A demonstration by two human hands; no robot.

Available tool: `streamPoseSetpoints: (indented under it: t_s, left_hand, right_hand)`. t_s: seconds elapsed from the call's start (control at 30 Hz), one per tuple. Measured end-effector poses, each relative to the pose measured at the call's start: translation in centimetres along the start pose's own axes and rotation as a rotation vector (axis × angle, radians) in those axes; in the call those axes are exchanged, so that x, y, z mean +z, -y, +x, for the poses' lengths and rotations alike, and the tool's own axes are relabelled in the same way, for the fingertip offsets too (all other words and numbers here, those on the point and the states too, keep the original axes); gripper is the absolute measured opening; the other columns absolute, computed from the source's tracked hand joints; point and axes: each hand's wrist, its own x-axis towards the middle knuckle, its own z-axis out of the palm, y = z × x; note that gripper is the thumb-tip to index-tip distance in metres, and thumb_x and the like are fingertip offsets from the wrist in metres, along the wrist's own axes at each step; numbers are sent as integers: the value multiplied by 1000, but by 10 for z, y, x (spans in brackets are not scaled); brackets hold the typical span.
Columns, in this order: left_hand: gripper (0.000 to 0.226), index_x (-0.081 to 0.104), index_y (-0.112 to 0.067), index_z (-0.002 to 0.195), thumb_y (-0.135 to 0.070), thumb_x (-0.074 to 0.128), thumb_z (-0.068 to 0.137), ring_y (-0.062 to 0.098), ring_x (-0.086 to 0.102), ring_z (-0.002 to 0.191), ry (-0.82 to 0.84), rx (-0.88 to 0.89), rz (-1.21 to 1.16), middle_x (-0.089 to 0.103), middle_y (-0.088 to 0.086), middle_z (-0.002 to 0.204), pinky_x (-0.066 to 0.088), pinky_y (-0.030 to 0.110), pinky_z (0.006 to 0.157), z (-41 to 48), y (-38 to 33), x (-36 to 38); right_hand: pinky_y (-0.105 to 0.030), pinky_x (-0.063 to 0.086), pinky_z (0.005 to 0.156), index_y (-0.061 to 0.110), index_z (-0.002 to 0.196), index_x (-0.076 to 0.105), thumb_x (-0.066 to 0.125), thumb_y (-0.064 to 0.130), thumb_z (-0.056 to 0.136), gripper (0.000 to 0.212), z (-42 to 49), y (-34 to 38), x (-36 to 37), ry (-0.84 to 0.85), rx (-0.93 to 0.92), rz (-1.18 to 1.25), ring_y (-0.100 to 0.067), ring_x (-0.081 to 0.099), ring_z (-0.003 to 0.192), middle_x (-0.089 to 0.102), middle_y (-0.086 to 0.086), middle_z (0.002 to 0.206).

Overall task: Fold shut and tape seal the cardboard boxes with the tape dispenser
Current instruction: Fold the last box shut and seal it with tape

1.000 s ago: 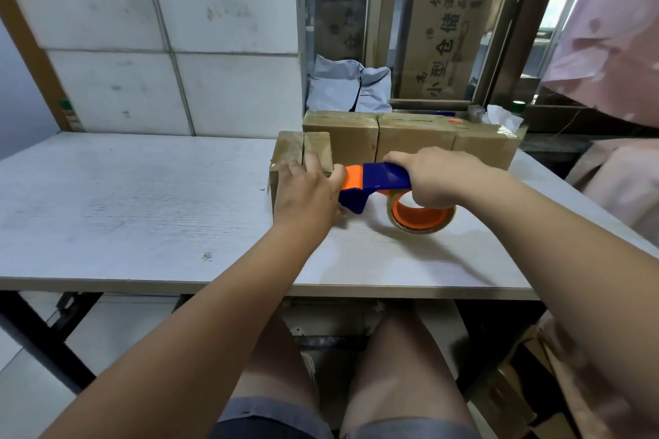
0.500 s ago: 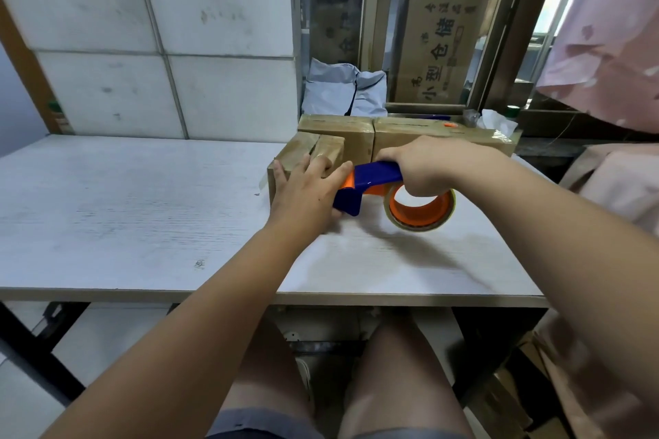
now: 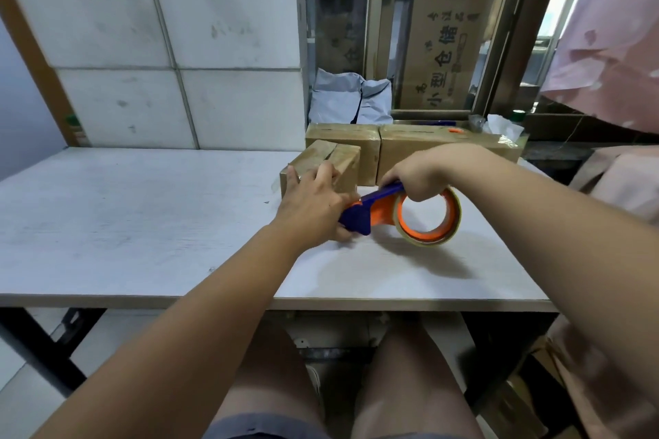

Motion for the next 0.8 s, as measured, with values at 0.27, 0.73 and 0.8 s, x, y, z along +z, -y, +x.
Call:
streamPoseSetpoints:
  t_s: [0.27, 0.73, 0.8]
  left_hand:
    - [67, 69, -25, 110, -75, 61, 66, 23, 32, 127, 114, 4, -31, 28, 4, 138, 21, 53, 106, 0, 4, -15]
    - [43, 74, -24, 94, -59, 72, 68, 11, 32, 129, 191, 111, -326, 36, -4, 131, 40, 30, 98, 12, 26, -34]
    - [37, 74, -23, 95, -53, 70, 74, 9, 32, 129, 208, 106, -395, 39, -4, 130, 34, 21, 90, 13, 28, -39]
  right_hand:
    - [-29, 51, 61, 26, 82, 57, 59, 2, 85, 25, 13, -23, 21, 97, 52, 293, -17, 58, 68, 58, 0, 77]
    - [-35, 56, 73, 10, 88, 62, 51, -16, 84, 28, 26, -33, 44, 385, -3, 696, -21, 67, 73, 71, -4, 77]
    - [-28, 57, 63, 9, 88, 61, 51, -15, 85, 26, 24, -36, 47, 418, -16, 751, -16, 68, 65, 71, 0, 69]
